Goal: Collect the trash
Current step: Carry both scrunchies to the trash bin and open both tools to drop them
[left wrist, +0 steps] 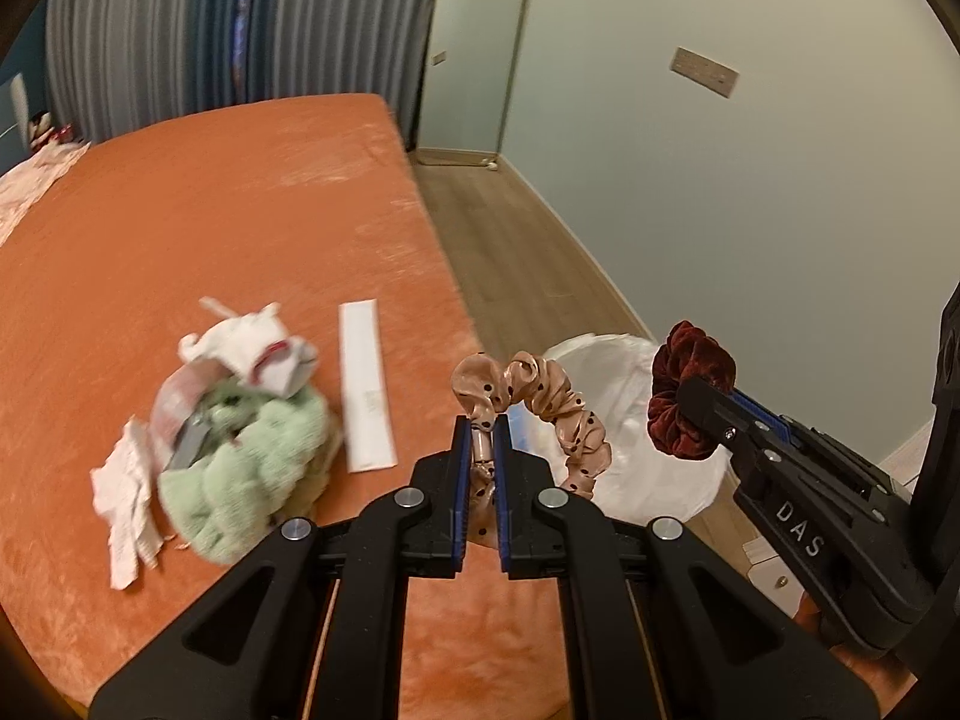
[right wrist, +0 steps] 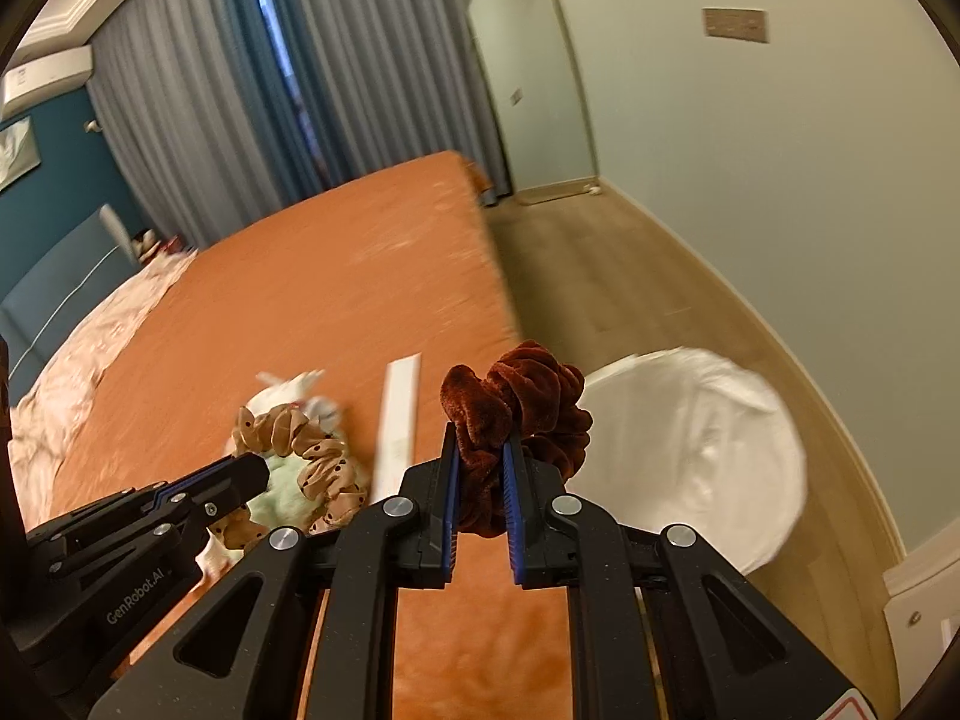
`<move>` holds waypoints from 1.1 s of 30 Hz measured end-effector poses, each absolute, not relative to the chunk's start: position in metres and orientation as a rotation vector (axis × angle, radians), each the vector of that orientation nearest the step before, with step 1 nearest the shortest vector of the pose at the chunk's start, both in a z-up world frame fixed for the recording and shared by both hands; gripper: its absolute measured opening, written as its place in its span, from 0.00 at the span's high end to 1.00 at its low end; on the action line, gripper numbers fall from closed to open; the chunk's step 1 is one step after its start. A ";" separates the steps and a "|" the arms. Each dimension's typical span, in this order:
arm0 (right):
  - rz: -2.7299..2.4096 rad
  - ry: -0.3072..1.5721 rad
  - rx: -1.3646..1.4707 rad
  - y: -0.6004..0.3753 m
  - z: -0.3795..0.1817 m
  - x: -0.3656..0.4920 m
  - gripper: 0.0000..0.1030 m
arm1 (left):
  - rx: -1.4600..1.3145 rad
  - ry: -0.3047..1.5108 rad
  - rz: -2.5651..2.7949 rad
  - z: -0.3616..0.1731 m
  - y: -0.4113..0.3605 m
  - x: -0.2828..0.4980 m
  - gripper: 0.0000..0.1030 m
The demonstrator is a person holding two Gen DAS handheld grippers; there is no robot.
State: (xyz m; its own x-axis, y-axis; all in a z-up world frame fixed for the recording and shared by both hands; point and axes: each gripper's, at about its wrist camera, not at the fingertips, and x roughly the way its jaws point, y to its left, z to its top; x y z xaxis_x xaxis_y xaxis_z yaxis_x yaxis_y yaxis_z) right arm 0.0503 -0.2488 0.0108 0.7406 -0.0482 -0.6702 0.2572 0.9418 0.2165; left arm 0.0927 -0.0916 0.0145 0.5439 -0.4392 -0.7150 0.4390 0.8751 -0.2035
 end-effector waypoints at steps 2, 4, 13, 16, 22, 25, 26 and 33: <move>-0.198 0.718 0.308 -0.264 0.012 0.047 0.88 | 0.001 0.842 -0.542 0.016 -0.107 0.095 0.93; -0.223 0.718 0.321 -0.281 0.011 0.044 0.88 | 0.006 0.842 -0.564 0.017 -0.125 0.097 0.93; -0.299 0.723 0.352 -0.332 0.000 0.040 0.88 | 0.033 0.853 -0.635 0.012 -0.191 0.106 0.93; -0.320 0.735 0.350 -0.343 -0.004 0.043 0.88 | 0.039 0.853 -0.667 0.009 -0.210 0.109 0.93; -0.334 0.749 0.382 -0.359 -0.012 0.052 0.83 | 0.061 0.842 -0.672 0.007 -0.232 0.118 0.88; -0.359 0.741 0.391 -0.360 -0.011 0.056 0.70 | 0.027 0.862 -0.619 0.005 -0.231 0.127 0.58; -0.373 0.740 0.386 -0.360 -0.010 0.056 0.56 | 0.012 0.862 -0.604 0.006 -0.228 0.129 0.57; -0.400 0.736 0.341 -0.348 0.000 0.057 0.49 | 0.003 0.866 -0.527 0.004 -0.199 0.136 0.51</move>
